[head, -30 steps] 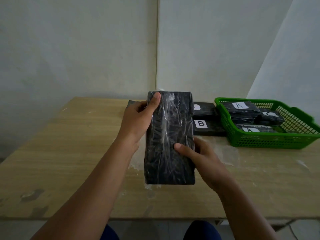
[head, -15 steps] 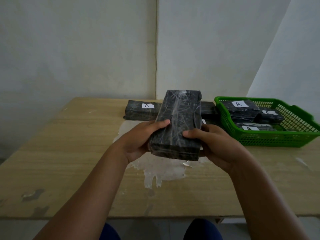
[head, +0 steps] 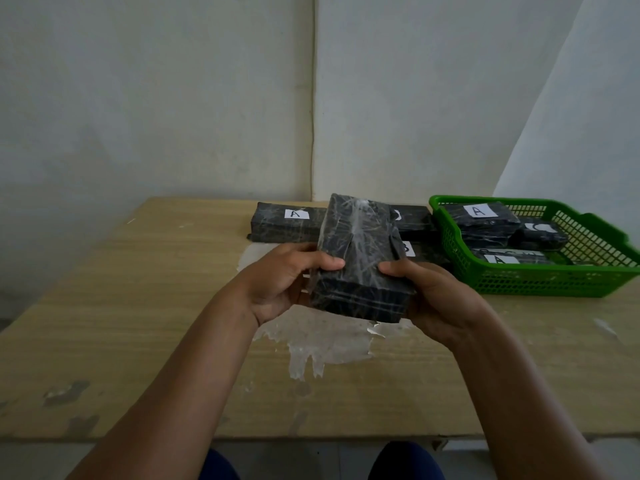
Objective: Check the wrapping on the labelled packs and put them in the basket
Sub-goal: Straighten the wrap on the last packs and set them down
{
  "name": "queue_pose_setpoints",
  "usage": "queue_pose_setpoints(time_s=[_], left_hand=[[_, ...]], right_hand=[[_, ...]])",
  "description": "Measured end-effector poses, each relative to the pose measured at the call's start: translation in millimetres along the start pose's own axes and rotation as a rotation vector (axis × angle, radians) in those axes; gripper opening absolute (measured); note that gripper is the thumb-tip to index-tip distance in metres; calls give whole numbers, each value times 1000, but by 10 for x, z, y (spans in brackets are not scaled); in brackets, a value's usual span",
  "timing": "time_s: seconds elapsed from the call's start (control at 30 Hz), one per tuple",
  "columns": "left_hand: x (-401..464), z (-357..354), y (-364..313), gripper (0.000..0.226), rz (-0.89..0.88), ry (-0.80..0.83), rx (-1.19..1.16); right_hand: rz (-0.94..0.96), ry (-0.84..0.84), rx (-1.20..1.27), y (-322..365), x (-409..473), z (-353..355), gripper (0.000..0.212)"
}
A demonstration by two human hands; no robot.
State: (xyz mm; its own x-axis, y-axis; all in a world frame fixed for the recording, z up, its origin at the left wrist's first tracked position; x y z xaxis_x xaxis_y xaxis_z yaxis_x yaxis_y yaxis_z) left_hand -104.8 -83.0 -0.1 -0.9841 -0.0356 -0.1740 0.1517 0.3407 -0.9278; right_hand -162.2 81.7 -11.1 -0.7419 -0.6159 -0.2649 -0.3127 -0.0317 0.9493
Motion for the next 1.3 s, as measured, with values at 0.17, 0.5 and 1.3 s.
queue_pose_setpoints(time_s=[0.17,0.5,1.3], left_hand=[[-20,67,-31,52,-23,-92,42],[-136,-20,-343,46,-231,-210,106],[-128,810,28,97,-284,-371,1424]], right_hand=[[258,-207,-214,187,-91,78,50],[773,-597,-902,417,-395,-74,62],[166,-408,-1124,-580,321,107,70]])
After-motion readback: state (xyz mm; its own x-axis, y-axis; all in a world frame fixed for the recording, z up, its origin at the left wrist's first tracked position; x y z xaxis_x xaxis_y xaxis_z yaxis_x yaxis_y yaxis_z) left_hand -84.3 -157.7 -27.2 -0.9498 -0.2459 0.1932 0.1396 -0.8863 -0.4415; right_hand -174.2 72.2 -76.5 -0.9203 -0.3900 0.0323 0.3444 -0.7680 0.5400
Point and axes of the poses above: each hand's wrist, its own x-axis towards the middle knuckle, its own z-axis out of the back of the hand, y = z × x, the point moved 9 cm from there along x, towards the middle knuckle, and after that the axes turned 9 degrees about -x, right-handed, at the moved point
